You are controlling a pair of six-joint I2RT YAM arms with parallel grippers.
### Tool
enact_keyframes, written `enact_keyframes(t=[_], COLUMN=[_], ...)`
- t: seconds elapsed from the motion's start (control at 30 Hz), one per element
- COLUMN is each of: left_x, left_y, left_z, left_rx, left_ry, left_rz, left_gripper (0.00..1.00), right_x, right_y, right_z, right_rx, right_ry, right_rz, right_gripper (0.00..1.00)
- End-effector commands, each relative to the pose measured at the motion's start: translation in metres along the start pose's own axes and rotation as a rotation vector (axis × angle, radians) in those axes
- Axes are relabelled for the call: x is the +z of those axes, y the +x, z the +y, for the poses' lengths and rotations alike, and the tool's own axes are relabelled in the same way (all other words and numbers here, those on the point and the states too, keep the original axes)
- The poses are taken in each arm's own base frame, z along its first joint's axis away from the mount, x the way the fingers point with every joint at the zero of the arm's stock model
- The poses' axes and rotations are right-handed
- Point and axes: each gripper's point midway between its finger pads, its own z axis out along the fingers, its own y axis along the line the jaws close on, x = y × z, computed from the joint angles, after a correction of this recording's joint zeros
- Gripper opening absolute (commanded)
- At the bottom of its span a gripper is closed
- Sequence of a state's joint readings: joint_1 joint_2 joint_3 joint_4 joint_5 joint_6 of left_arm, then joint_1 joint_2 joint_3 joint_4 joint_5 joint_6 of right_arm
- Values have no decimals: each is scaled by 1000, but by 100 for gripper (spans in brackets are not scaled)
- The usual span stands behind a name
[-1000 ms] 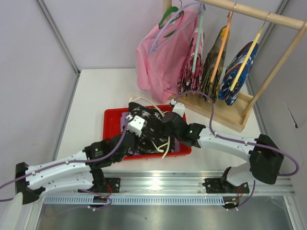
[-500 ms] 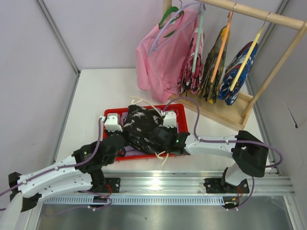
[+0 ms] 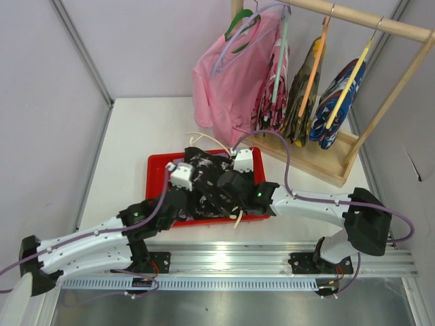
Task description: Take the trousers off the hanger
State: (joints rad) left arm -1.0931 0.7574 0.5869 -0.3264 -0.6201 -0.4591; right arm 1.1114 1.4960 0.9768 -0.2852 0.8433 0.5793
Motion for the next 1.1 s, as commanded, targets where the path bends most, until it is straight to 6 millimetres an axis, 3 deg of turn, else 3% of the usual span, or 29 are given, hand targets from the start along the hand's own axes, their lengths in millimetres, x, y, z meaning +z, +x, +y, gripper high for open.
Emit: enact_keyframes(t=[0.0, 0.13, 0.23, 0.3, 0.37, 0.43, 0.47, 0.53, 0.63, 0.77, 0.9, 0.93, 1.0, 1.07], left_x=[6, 2, -3, -8, -13, -25, -31, -43, -55, -71, -66, -64, -55, -52], left_y=[-8, -3, 6, 4, 15, 8, 18, 19, 41, 38, 23, 14, 23, 17], left_z=[-42, -59, -67, -69, -49, -49, -37, -39, -51, -76, -83, -93, -90, -95], left_rx=[125, 205, 228, 202, 214, 109, 112, -70, -256, -517, -675, -744, -825, -898], left_ry=[133, 161, 192, 176, 81, 47, 7, -6, 31, 101, 132, 171, 147, 156], left_rz=[29, 61, 89, 96, 150, 160, 207, 231, 317, 342, 260, 233, 199, 148], left_gripper=[32, 59, 64, 65, 66, 66, 66, 66, 66, 64, 62, 62, 61, 62], right_x=[-18, -30, -35, -34, -35, -32, -32, -29, -26, -20, -14, -14, -12, -11], right_y=[-72, -84, -92, -95, -94, -92, -89, -92, -98, -105, -101, -99, -94, -92], right_z=[23, 36, 42, 43, 46, 42, 44, 40, 38, 34, 33, 32, 30, 29], right_rx=[214, 253, 267, 279, 295, 313, 314, 327, 332, 305, 289, 286, 285, 287], right_ry=[-134, -222, -270, -289, -315, -317, -335, -340, -353, -349, -346, -344, -340, -343], right_rz=[-92, -68, -48, -38, -26, -12, 5, 9, 8, -22, -17, -20, -23, -33], right_gripper=[0, 0, 0, 0, 0, 0, 0, 0, 0, 0, 0, 0, 0, 0])
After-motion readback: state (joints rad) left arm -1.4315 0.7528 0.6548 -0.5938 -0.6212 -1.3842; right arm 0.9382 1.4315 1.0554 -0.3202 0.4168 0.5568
